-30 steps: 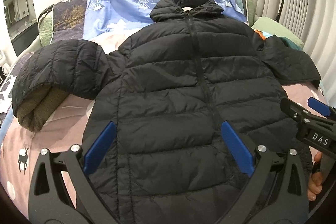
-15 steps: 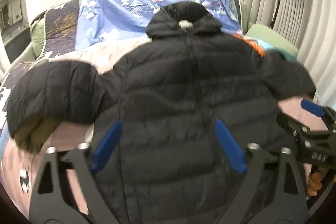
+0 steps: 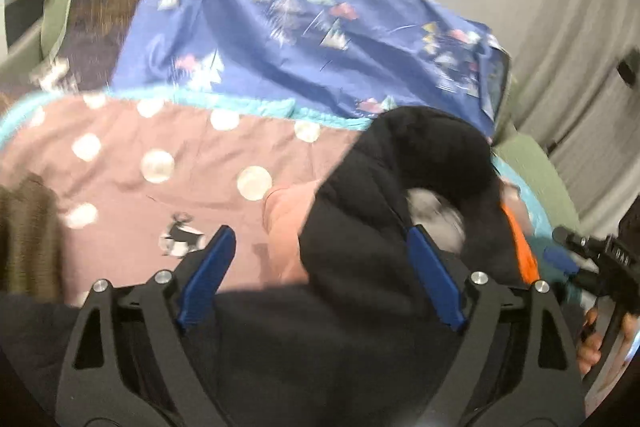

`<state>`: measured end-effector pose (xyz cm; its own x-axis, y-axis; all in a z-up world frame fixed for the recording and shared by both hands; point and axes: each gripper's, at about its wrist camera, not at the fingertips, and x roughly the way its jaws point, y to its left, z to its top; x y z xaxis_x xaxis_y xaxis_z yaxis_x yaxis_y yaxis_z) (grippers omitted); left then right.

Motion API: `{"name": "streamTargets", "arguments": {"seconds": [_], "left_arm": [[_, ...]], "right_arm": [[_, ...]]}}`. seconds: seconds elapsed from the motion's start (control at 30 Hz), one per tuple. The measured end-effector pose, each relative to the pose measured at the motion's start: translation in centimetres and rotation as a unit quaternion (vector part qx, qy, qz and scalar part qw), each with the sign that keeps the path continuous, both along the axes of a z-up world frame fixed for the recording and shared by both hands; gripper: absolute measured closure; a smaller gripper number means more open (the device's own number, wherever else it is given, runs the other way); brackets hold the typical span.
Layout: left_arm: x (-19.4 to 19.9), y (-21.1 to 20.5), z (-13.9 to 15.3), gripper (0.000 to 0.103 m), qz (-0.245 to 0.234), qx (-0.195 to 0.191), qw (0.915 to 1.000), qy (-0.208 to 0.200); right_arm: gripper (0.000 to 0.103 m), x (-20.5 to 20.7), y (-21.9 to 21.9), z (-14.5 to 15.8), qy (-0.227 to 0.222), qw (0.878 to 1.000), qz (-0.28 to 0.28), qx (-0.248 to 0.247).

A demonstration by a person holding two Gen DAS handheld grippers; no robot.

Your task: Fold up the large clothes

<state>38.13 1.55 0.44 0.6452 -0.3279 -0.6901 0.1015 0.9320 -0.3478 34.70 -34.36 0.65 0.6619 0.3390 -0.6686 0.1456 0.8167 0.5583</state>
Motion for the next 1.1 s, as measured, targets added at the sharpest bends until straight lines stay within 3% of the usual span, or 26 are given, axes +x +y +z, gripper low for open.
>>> {"name": "streamTargets", "arguments": {"seconds": [0.13, 0.23, 0.3, 0.33, 0.37, 0.43, 0.47, 0.6, 0.7, 0.73, 0.77, 0.8, 0.83, 0.97, 1.03, 1.1], "left_arm": [[5.1, -0.3, -3.6, 0.014, 0.001, -0.075, 0.9964, 0.04], [7.1, -2.5, -5.4, 0.016, -0.011, -0.06, 0.9969, 0.05], [7.4, -4.0, -5.9, 0.043, -0.03, -0.049, 0.9974, 0.043], [7.3, -4.5, -5.8, 0.079, -0.053, -0.054, 0.9964, 0.038], [7.1, -5.0, -5.4, 0.091, -0.067, -0.056, 0.9956, 0.035], [5.8, -5.3, -3.5, 0.093, -0.09, -0.05, 0.9947, -0.004], [4.2, -5.1, -1.6, 0.093, -0.101, -0.045, 0.9929, -0.042], [-2.6, -2.6, 3.0, 0.092, -0.124, -0.057, 0.9812, -0.136], [-9.5, 0.6, 4.4, 0.074, -0.132, -0.073, 0.9698, -0.192], [-12.7, 2.0, 4.8, 0.054, -0.131, -0.076, 0.9656, -0.211], [-14.8, 2.7, 4.9, 0.042, -0.13, -0.075, 0.9639, -0.22], [-17.6, 3.9, 4.8, 0.04, -0.131, -0.075, 0.9616, -0.23], [-19.7, 4.9, 4.7, 0.039, -0.134, -0.076, 0.9596, -0.236], [-24.3, 6.3, 3.3, 0.039, -0.146, -0.052, 0.9606, -0.231], [-23.9, 5.2, 2.8, 0.053, -0.153, -0.045, 0.9645, -0.211], [-22.6, 2.5, 2.1, 0.058, -0.163, -0.029, 0.9696, -0.18]], "right_arm": [[0.03, 4.7, 1.4, -1.6, 0.005, 1.0, 0.021, 0.003], [0.034, 6.6, 2.0, -3.1, 0.005, 1.0, 0.017, 0.024], [0.086, 7.1, 2.7, -3.4, -0.009, 0.999, 0.022, 0.029], [0.094, 7.0, 3.1, -3.2, -0.02, 0.999, 0.028, 0.028], [0.096, 6.6, 3.3, -2.6, -0.039, 0.998, 0.034, 0.024], [0.097, 4.8, 3.9, -0.6, -0.099, 0.993, 0.06, 0.012], [0.097, 3.5, 4.2, 0.7, -0.128, 0.989, 0.074, 0.005], [0.097, -3.9, 4.7, 4.5, -0.217, 0.967, 0.128, -0.03], [0.097, -11.0, 4.9, 5.0, -0.254, 0.947, 0.177, -0.083], [0.094, -14.2, 5.0, 4.3, -0.249, 0.944, 0.182, -0.118], [0.076, -16.3, 4.8, 3.5, -0.24, 0.944, 0.178, -0.139], [0.056, -18.0, 4.4, 2.7, -0.232, 0.946, 0.17, -0.148], [0.05, -20.1, 3.6, 1.5, -0.218, 0.952, 0.149, -0.154], [0.049, -23.9, 1.4, -1.0, -0.172, 0.974, 0.074, -0.131], [0.05, -23.8, 2.1, -1.2, -0.165, 0.978, 0.064, -0.114], [0.054, -23.5, 4.0, -1.5, -0.157, 0.981, 0.068, -0.091]]}}
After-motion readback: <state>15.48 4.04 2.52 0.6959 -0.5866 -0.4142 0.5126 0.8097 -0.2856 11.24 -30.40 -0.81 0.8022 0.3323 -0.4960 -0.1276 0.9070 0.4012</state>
